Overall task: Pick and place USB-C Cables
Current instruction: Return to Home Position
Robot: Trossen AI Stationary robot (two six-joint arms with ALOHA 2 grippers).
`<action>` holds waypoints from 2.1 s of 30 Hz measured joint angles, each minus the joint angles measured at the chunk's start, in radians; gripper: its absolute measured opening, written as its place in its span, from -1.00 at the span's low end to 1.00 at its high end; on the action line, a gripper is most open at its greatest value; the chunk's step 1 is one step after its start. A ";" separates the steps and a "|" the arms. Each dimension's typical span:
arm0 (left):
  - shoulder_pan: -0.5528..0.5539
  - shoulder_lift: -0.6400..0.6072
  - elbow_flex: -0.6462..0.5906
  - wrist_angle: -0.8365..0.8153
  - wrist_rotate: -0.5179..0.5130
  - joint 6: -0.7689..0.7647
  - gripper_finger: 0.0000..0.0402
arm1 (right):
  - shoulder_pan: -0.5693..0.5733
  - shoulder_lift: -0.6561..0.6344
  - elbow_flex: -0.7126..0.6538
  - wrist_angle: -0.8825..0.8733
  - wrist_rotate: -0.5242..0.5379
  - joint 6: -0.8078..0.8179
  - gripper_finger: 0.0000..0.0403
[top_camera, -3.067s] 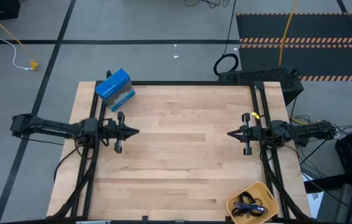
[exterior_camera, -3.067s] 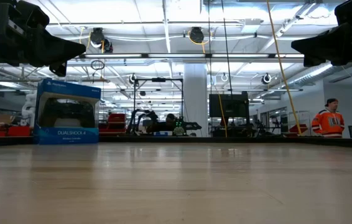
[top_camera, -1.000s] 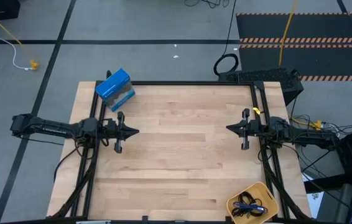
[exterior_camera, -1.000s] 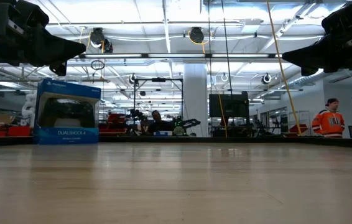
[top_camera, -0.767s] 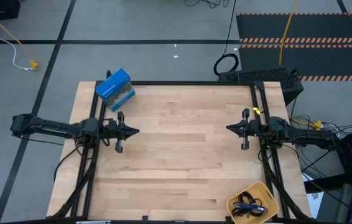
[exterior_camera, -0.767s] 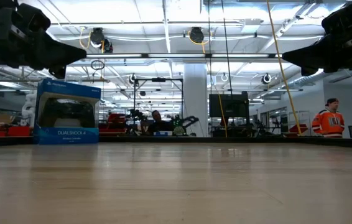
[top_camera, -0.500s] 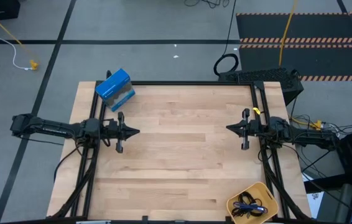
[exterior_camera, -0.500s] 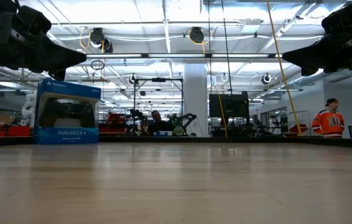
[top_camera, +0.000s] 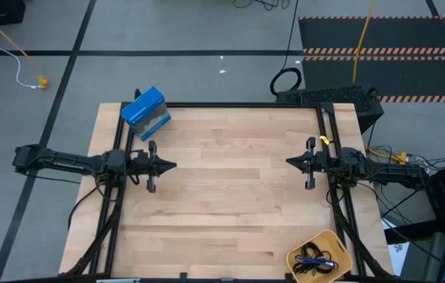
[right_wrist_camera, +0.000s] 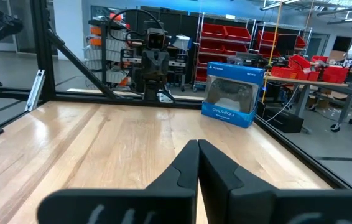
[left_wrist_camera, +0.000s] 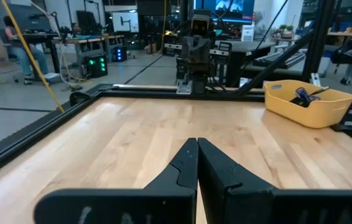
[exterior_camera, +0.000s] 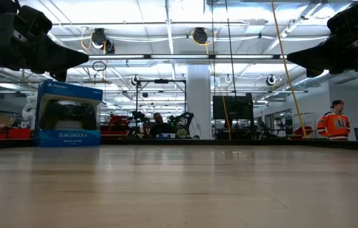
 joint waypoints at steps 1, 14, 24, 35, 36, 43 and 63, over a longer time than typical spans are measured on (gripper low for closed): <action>0.006 0.000 0.000 0.000 0.000 0.004 -0.98 | 0.000 0.000 0.000 0.000 0.000 0.000 -1.00; 0.062 -0.104 0.000 -0.069 0.084 0.018 -0.98 | 0.000 0.000 0.000 0.000 0.000 0.000 -1.00; 0.067 -0.226 0.000 -0.205 0.087 0.005 -0.98 | 0.000 0.000 0.000 0.000 0.000 0.000 -1.00; 0.067 -0.385 0.000 -0.324 0.088 0.009 -0.99 | 0.000 0.000 0.000 0.001 0.000 0.000 -1.00; 0.067 -0.401 0.000 -0.340 0.088 0.013 -0.99 | 0.000 0.000 0.000 0.000 0.000 0.000 -1.00; 0.067 -0.446 0.001 -0.397 0.093 0.018 -0.99 | 0.000 0.000 0.000 0.000 0.001 0.000 -1.00; 0.067 -0.446 0.001 -0.411 0.095 0.017 -0.98 | 0.000 0.000 0.000 0.000 0.000 0.000 -1.00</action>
